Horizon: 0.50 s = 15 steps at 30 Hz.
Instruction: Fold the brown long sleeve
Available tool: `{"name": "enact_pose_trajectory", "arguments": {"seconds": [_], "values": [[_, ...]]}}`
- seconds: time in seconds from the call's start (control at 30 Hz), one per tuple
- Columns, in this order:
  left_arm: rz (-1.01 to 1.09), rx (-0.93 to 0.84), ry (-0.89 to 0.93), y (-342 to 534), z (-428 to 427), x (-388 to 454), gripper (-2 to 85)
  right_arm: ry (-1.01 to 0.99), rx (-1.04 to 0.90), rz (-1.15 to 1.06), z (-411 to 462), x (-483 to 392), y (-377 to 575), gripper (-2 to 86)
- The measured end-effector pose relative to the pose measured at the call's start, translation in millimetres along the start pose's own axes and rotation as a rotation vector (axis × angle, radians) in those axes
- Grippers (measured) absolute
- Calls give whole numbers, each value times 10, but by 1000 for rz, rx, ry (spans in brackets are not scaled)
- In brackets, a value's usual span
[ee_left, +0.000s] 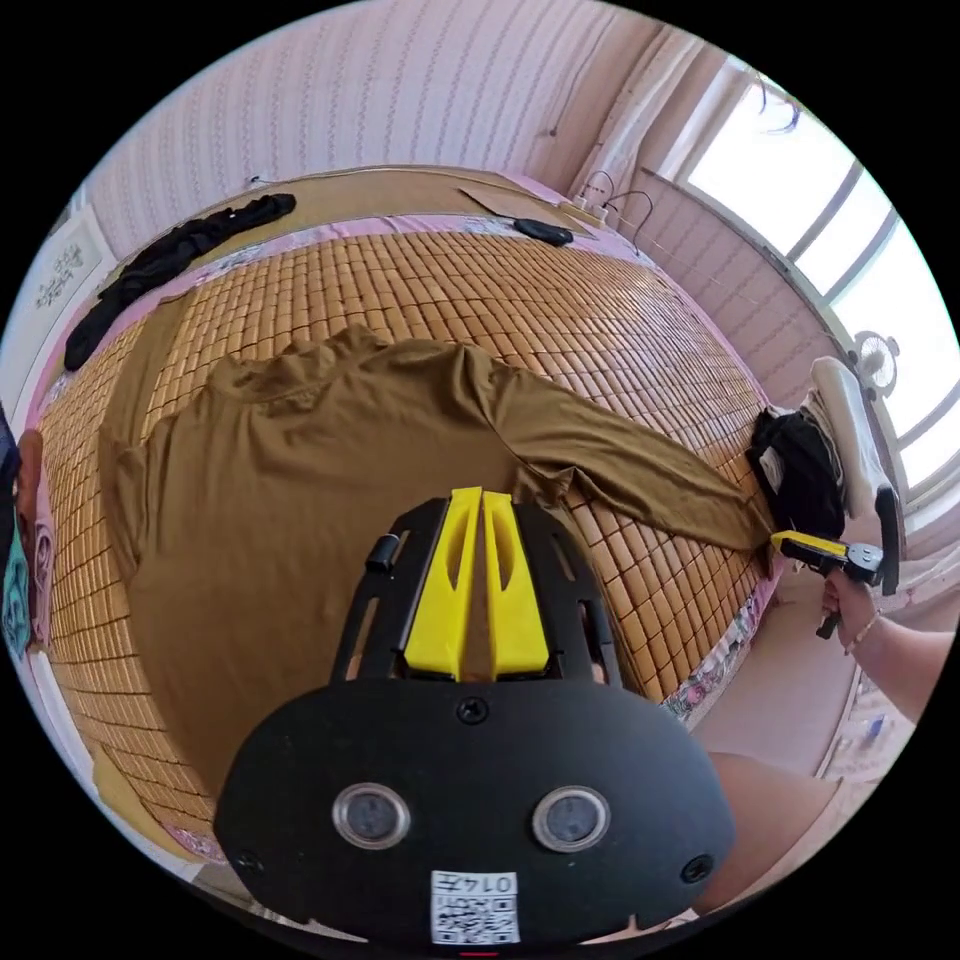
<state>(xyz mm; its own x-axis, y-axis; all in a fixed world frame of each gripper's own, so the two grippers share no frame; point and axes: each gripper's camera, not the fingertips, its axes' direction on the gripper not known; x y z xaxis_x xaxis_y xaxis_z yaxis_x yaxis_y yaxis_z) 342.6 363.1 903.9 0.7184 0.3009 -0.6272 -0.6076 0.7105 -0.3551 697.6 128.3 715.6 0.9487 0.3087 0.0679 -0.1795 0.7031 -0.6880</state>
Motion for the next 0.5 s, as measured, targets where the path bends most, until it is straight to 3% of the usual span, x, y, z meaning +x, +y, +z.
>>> {"name": "enact_pose_trajectory", "arguments": {"seconds": [0.1,0.2,0.27,0.37,0.5], "values": [[-101,127,-45,297,-396,-555,-8,32,105,-106,-53,-508,-351,7],[-175,171,-206,530,-646,-1255,-8,-133,274,-333,17,-1367,-868,19],[-265,193,-268,688,-773,-1903,-8,-319,325,-500,168,-2279,-1380,33],[-347,227,-222,933,-906,-2524,-7,-483,358,-754,291,-3689,-1926,56],[-358,211,-227,1211,-883,-2893,-5,-482,366,-1012,500,-5328,-2296,74]]}}
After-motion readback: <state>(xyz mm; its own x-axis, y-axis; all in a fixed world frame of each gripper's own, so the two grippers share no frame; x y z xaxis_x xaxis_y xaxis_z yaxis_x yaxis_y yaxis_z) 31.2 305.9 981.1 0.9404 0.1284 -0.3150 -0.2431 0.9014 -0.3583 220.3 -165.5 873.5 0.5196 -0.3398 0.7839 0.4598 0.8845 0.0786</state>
